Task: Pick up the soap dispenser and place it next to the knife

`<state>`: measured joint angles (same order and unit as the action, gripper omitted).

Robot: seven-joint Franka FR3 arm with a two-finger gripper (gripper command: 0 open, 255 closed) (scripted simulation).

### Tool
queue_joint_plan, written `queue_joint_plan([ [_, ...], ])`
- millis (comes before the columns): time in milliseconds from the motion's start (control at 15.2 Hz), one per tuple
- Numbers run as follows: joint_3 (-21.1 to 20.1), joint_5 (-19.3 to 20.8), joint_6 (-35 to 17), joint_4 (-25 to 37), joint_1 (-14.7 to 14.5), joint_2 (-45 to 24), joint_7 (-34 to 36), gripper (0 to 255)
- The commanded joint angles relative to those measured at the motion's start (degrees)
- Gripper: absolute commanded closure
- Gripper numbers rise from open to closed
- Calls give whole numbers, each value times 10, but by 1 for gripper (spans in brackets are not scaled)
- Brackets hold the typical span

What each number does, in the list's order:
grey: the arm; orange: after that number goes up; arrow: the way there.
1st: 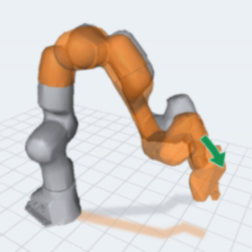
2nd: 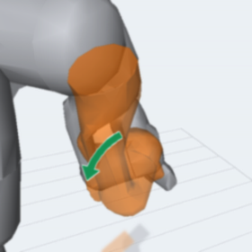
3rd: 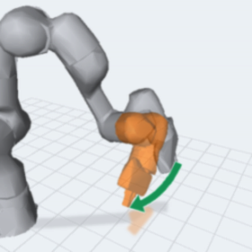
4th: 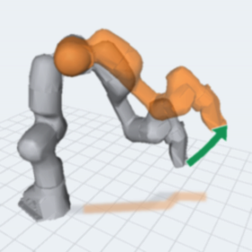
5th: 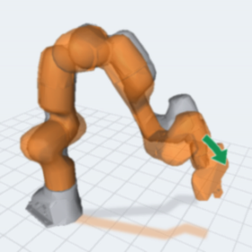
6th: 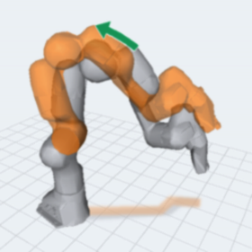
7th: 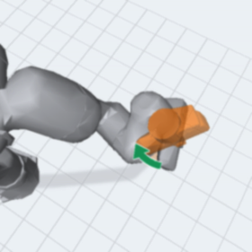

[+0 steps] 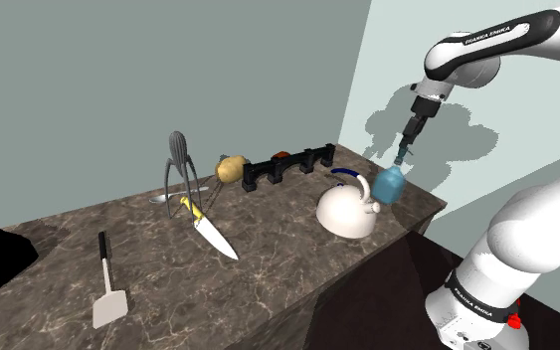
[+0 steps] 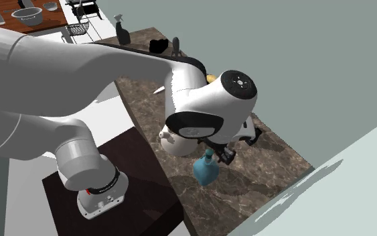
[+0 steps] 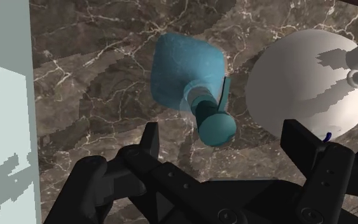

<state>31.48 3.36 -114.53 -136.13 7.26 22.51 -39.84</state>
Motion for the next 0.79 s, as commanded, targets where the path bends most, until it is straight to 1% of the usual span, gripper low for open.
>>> queue_joint_plan([
  [0,3,-1,-18,-12,-1,-6,-3,0],
  [132,6,-4,-39,-27,-3,-13,-5,0],
  [660,6,-4,-39,-27,-3,-13,-5,0],
  [726,6,-4,-39,-27,-3,-13,-5,255],
])
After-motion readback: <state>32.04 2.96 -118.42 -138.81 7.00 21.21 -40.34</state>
